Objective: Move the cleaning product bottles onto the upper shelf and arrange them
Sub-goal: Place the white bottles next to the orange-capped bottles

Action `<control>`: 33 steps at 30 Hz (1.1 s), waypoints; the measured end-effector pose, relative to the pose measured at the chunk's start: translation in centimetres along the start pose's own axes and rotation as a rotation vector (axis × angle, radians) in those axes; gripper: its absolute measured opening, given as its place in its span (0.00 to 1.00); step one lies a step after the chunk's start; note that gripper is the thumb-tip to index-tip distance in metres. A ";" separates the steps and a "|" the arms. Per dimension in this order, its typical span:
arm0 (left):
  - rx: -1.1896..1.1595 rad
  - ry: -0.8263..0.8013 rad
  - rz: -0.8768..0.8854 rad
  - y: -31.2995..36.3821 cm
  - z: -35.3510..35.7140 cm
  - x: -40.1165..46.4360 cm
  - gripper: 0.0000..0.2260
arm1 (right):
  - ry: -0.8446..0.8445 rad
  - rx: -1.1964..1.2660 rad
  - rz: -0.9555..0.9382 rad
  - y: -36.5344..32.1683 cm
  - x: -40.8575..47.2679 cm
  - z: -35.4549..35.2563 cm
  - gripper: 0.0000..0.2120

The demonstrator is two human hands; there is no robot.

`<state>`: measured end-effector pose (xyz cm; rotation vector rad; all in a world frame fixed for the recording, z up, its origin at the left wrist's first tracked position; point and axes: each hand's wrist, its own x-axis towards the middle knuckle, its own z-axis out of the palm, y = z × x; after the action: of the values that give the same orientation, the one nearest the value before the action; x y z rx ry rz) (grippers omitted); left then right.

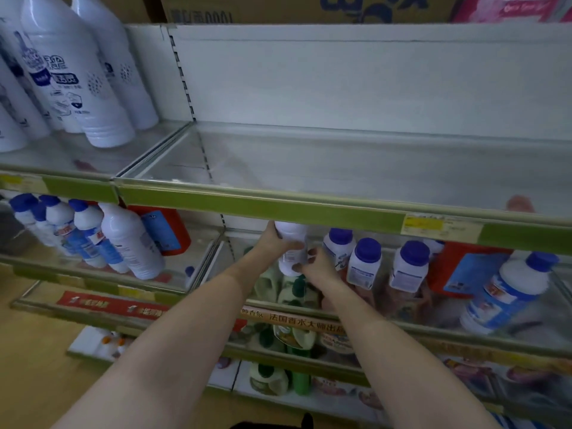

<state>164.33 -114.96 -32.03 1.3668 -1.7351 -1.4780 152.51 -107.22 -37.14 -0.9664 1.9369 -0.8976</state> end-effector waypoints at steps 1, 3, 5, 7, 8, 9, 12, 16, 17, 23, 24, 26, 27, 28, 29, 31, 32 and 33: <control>-0.009 0.024 -0.001 0.3 0.2 -0.2 0.35 | -0.017 -0.015 -0.009 0.0 0.2 -0.2 0.27; -0.011 0.079 -0.008 0.3 0.3 -0.3 0.35 | -0.046 -0.038 -0.014 -0.1 0.4 -0.5 0.27; -0.009 0.106 -0.001 0.1 0.0 -0.5 0.40 | -0.054 -0.060 -0.025 -0.2 0.5 -0.6 0.29; 0.005 0.117 -0.001 -0.3 -0.4 -0.5 0.45 | -0.055 -0.069 -0.031 -0.1 0.6 -0.4 0.34; 0.021 0.113 0.001 -0.7 -0.7 -0.3 0.47 | -0.061 -0.068 -0.030 -0.4 0.2 -0.3 0.36; 0.037 0.115 0.004 -1.3 -0.9 0.0 0.48 | -0.068 -0.074 -0.037 -0.6 0.1 -0.1 0.37; 0.016 0.144 0.006 -2.0 -1.9 -1.0 0.50 | -0.074 -0.082 -0.066 -1.5 0.0 0.9 0.40; -0.038 0.189 -0.031 -2.1 -3.6 -4.5 0.46 | -0.092 -0.157 -0.121 -1.0 1.0 3.6 0.41; -0.056 0.198 -0.032 -2.2 -4.2 -5.5 0.43 | -0.101 -0.176 -0.131 -2.2 -0.7 3.9 0.38; -0.153 0.222 -0.018 -3.6 -9.9 -9.1 0.35 | -0.073 -0.113 -0.156 -5.6 -6.2 8.8 0.26; -0.172 0.225 -0.021 -3.8 -11.0 -9.7 0.37 | -0.068 -0.105 -0.169 -6.3 -7.0 9.7 0.27; -0.210 0.242 -0.036 -4.3 -13.3 -10.9 0.39 | -0.095 -0.086 -0.173 -7.6 -8.2 11.3 0.31; -0.217 0.256 -0.038 -4.5 -14.4 -11.8 0.37 | -0.114 -0.077 -0.155 -8.3 -9.0 12.1 0.33; -0.227 0.271 -0.040 -4.8 -15.5 -12.5 0.33 | -0.138 -0.072 -0.142 -8.9 -10.0 12.9 0.34; -0.240 0.280 -0.045 -5.2 -16.6 -13.1 0.30 | -0.168 -0.074 -0.132 -9.3 -10.9 13.6 0.35; -0.297 0.290 -0.053 -6.3 -18.4 -14.4 0.29 | -0.218 -0.073 -0.117 -9.9 -12.9 15.1 0.38; -0.323 0.300 -0.054 -6.9 -19.2 -15.0 0.30 | -0.235 -0.049 -0.113 -9.9 -13.8 15.8 0.39; -0.338 0.313 -0.060 -7.4 -19.8 -15.6 0.31 | -0.253 -0.020 -0.108 -10.0 -14.6 16.6 0.38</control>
<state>189.84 -109.23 -29.22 1.3880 -1.2000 -1.4204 175.79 -103.38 -31.53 -1.1471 1.6960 -0.7756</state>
